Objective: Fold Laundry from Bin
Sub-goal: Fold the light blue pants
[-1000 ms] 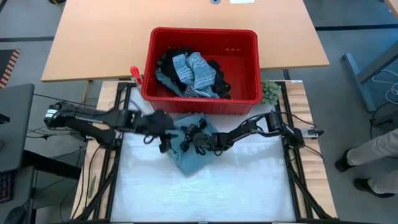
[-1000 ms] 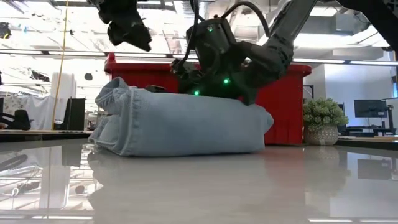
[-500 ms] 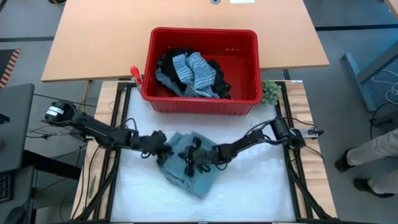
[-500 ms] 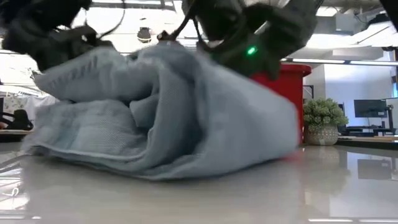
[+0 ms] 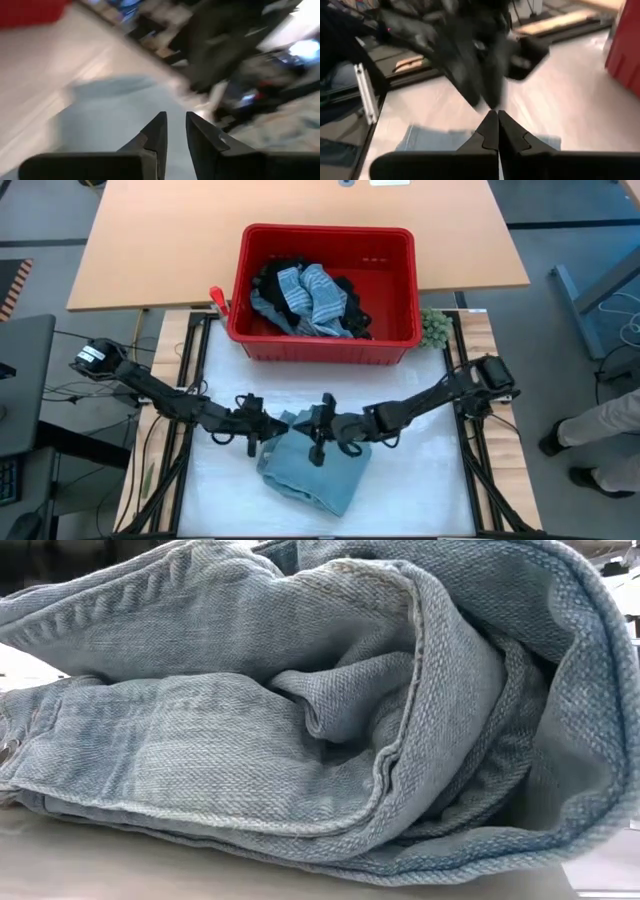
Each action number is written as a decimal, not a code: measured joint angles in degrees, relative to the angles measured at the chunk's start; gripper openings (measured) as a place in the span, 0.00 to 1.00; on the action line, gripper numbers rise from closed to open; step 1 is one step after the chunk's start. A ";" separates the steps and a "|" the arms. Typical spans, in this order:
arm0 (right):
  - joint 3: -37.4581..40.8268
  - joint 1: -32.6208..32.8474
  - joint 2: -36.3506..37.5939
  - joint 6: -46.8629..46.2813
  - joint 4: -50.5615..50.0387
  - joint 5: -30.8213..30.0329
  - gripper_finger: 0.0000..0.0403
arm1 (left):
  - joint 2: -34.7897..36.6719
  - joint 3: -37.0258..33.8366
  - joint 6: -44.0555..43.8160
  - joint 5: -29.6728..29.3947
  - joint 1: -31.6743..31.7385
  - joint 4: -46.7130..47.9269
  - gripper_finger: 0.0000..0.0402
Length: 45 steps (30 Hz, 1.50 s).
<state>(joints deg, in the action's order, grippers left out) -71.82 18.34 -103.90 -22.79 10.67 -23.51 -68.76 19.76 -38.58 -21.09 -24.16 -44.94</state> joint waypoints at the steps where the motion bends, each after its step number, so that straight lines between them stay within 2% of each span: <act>1: 0.24 0.24 0.33 -0.95 -1.59 -0.10 0.05 | -0.60 0.88 1.45 0.97 -0.76 -1.37 0.13; 5: 2.41 1.43 -1.34 -4.24 -2.58 -0.42 0.05 | -4.97 6.58 2.20 2.61 -5.42 4.87 0.10; 11: 2.69 0.44 -8.88 -5.70 3.57 -0.88 0.05 | -18.58 14.43 -2.83 1.42 -10.63 14.56 0.04; 17: 1.64 -3.51 -15.20 -7.20 8.91 0.18 0.05 | -29.53 18.59 -9.53 2.31 -13.38 16.29 0.00; 22: 0.57 -7.00 -18.26 -15.57 6.82 3.96 0.05 | -33.44 19.13 -14.48 -0.40 -14.57 17.21 0.00; 28: 0.44 -9.35 -19.77 -13.23 7.05 7.23 0.05 | -33.82 19.15 -18.58 -6.24 -14.80 19.40 0.00; 32: 0.81 -9.88 -15.53 -6.36 5.27 8.56 0.05 | -33.84 19.13 -18.65 -7.36 -14.71 19.62 0.00; 37: 0.62 -8.37 -3.12 -0.02 2.42 7.86 0.05 | -33.88 19.11 -18.69 -7.69 -14.73 19.64 0.00; 42: 3.73 -1.16 5.10 0.88 -1.63 10.73 0.05 | -32.59 19.02 -16.94 -7.46 -13.74 20.06 0.00; 45: 7.88 4.75 6.41 -0.32 -1.25 5.95 0.05 | -30.02 18.98 -12.95 -5.62 -12.81 20.80 0.00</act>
<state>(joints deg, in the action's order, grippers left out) -63.93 23.09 -97.49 -23.11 9.42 -17.55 -98.78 38.74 -51.52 -26.72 -36.97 -24.14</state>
